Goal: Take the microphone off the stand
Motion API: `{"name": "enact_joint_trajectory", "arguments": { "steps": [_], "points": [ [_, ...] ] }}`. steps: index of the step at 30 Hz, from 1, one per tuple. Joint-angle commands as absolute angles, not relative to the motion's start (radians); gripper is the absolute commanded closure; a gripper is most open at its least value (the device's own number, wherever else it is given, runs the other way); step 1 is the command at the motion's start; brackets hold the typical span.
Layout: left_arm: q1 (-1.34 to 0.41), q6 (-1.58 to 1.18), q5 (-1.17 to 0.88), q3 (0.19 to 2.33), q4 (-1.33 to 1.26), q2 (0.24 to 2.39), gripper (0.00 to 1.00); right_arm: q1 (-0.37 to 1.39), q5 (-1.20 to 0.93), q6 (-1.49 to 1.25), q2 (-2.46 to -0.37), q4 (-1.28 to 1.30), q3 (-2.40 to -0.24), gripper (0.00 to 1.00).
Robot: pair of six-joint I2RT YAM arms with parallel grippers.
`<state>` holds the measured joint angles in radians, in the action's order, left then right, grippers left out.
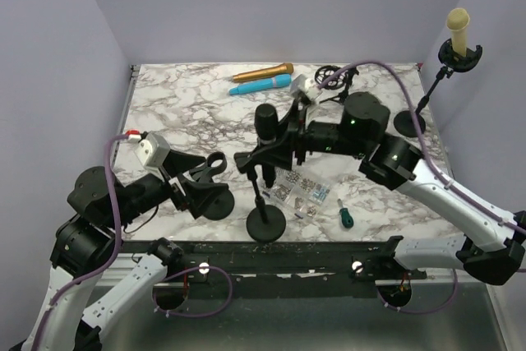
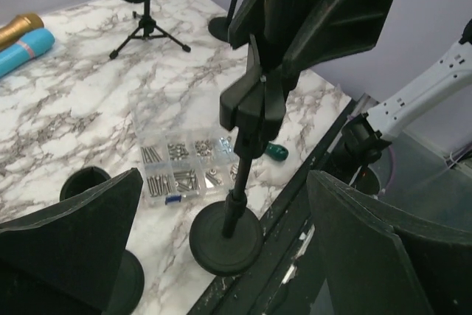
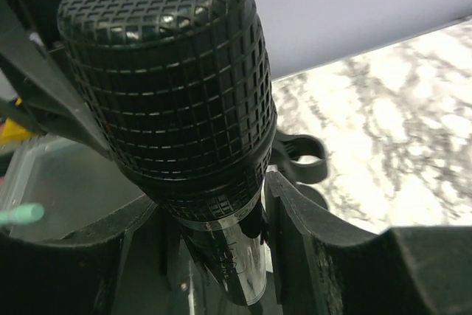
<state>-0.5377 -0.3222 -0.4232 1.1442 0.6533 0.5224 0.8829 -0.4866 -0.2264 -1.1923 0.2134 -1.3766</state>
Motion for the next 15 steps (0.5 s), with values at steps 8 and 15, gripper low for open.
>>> {"name": "enact_joint_trajectory", "arguments": {
  "steps": [8,15],
  "points": [
    [-0.532,-0.29,-0.331,1.019,0.752,0.36,0.02,0.99,-0.421,-0.146,-1.255,-0.135,-1.233,0.99],
    [-0.532,-0.298,-0.426,0.93,0.693,0.344,0.04,0.992,-0.492,-0.11,-1.228,-0.201,-1.109,0.99]
  ]
}}
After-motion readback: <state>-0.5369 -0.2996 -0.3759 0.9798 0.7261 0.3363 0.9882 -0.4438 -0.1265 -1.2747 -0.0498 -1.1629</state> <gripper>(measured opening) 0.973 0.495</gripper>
